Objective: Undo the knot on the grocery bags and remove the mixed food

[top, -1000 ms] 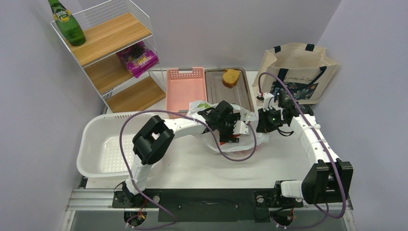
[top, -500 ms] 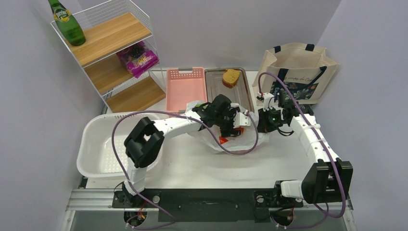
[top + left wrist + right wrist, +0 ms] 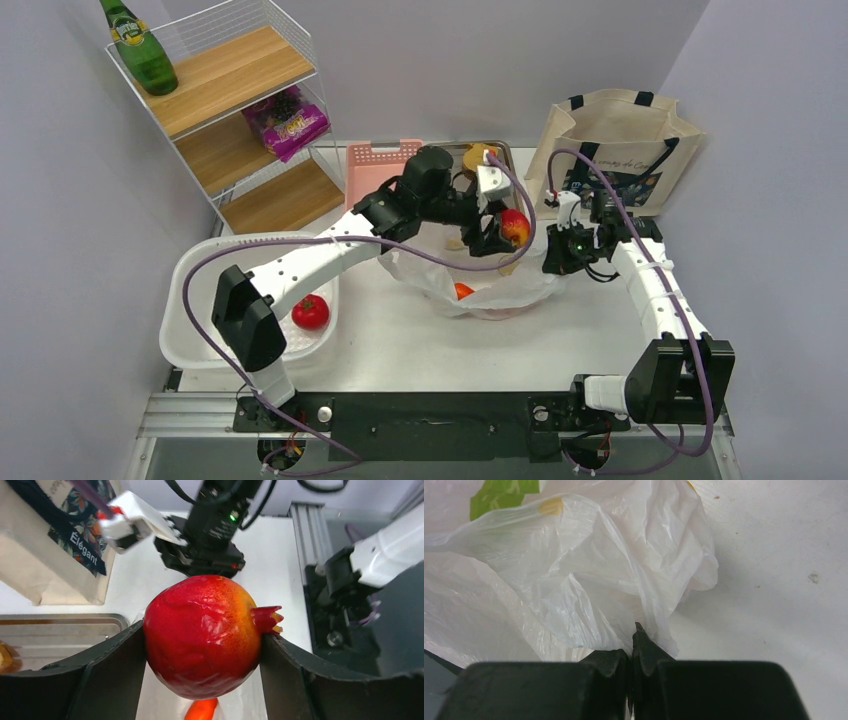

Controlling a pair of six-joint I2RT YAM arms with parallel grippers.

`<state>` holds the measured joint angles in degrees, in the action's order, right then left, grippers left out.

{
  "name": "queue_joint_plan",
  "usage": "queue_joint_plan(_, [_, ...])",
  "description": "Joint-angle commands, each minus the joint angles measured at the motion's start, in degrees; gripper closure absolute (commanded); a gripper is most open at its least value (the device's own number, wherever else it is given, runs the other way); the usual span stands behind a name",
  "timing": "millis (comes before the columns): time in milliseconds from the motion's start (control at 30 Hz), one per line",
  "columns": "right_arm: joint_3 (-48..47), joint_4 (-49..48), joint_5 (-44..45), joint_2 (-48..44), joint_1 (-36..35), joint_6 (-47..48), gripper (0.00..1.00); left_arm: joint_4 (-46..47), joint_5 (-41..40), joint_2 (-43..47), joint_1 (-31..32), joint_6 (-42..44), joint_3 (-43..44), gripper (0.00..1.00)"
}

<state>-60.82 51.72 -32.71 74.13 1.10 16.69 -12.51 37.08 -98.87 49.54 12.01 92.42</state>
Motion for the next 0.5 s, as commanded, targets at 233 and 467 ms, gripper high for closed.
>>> queue_joint_plan(233, [1.17, 2.97, 2.36, -4.4, 0.34, 8.49, 1.0, 3.48, -28.3, 5.49, -14.23, -16.82, 3.02, 0.82])
queue_joint_plan(467, [1.74, 4.75, 3.54, -6.08, 0.17, 11.92, 1.0, -4.38, -35.67, -5.08, -24.68, -6.11, 2.81, 0.82])
